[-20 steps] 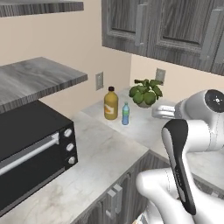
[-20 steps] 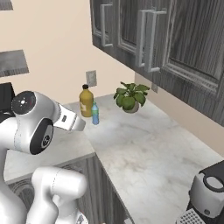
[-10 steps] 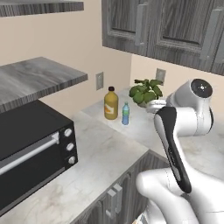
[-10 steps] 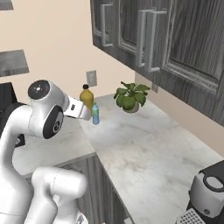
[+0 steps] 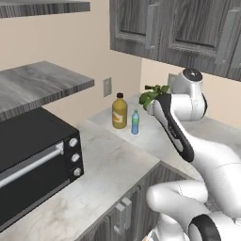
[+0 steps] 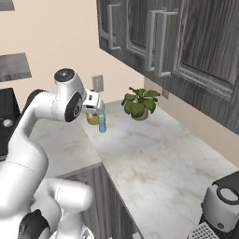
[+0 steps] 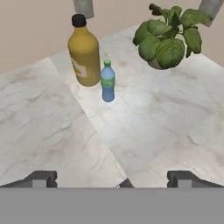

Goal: Place the drinks on the dining counter in a tight cluster.

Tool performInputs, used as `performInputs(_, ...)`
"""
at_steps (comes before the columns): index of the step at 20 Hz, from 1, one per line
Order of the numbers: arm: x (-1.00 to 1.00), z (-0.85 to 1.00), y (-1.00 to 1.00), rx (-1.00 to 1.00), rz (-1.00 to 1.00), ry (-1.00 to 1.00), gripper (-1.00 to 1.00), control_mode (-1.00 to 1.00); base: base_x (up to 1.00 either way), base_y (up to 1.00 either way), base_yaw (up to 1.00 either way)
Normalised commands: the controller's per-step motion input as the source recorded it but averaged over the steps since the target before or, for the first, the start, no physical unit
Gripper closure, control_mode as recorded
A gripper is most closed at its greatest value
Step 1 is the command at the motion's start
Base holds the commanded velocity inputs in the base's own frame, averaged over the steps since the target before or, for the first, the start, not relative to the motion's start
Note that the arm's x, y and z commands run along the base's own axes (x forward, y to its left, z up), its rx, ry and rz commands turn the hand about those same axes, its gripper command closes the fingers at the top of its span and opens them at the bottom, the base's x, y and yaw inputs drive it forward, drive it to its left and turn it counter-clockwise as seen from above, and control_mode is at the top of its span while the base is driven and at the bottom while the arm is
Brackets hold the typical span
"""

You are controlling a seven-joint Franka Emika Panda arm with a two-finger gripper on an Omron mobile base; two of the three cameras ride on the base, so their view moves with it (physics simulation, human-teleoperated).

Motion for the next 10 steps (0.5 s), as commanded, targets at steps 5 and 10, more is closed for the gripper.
performInputs(5, 0.94, -0.67, 0.02, 0.0, 0.21, 0.0, -1.0, -1.0, 0.0, 0.0, 0.0)
performInputs(10, 0.85, -0.4, 0.0, 0.01, 0.17, 0.0, -1.0, -1.0, 0.0, 0.0, 0.0)
